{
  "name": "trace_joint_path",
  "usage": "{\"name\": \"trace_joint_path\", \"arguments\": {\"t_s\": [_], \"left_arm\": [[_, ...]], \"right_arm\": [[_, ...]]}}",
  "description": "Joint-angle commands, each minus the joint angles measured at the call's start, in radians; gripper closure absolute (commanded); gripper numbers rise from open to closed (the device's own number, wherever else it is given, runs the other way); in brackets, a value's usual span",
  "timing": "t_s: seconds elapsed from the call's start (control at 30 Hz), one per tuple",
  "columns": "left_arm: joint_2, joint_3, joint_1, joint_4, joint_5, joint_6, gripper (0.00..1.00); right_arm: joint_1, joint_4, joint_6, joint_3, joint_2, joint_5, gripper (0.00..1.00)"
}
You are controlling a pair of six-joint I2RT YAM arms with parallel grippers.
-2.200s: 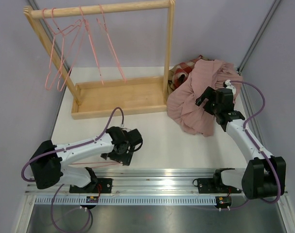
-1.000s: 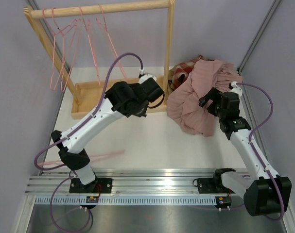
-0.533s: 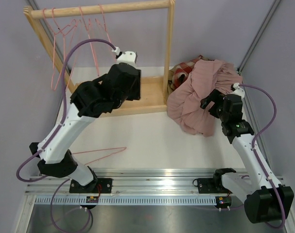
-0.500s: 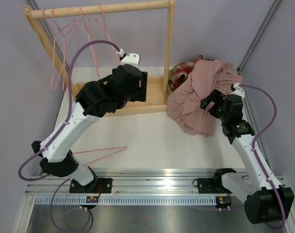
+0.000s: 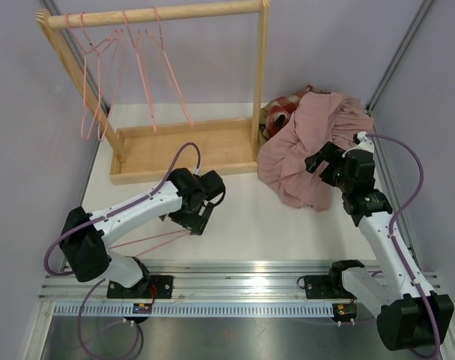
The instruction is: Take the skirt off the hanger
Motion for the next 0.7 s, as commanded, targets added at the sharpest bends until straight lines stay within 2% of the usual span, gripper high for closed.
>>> {"name": "trace_joint_path", "arguments": {"t_s": [0.0, 0.13, 0.2, 0.37, 0.47, 0.53, 0.6, 0.63, 0.67], "left_arm": [[-0.011, -0.035, -0.001, 0.048, 0.067, 0.011, 0.01], [0.016, -0.049, 0.001, 0.057, 0.085, 0.017, 0.01], [0.047, -0.070, 0.002, 0.076, 0.092, 0.025, 0.08], [0.136, -0.113, 0.013, 0.149, 0.121, 0.070, 0.11], [0.199, -0.116, 0.018, 0.166, 0.124, 0.082, 0.24], [0.229, -0.116, 0.025, 0.171, 0.124, 0.089, 0.53], [0.246, -0.109, 0.030, 0.166, 0.095, 0.090, 0.94], [0.259, -0.101, 0.030, 0.160, 0.084, 0.093, 1.00], [0.260, -0.083, 0.030, 0.157, 0.076, 0.097, 1.00]], "right_arm": [[0.005, 0.029, 0.008, -0.006, -0.014, -0.032, 0.01], [0.005, 0.017, -0.003, -0.006, -0.023, -0.020, 0.01], [0.005, 0.020, -0.006, -0.009, -0.023, -0.014, 0.01], [0.005, 0.026, -0.007, -0.012, -0.012, -0.014, 0.01], [0.005, 0.023, -0.014, -0.012, -0.011, -0.008, 0.01], [0.003, 0.020, -0.018, -0.013, -0.012, -0.002, 0.01], [0.007, 0.022, -0.020, -0.016, -0.014, -0.002, 0.00], [0.005, 0.026, -0.017, -0.019, -0.012, -0.002, 0.01], [0.005, 0.028, -0.017, -0.019, -0.012, -0.003, 0.00]]}}
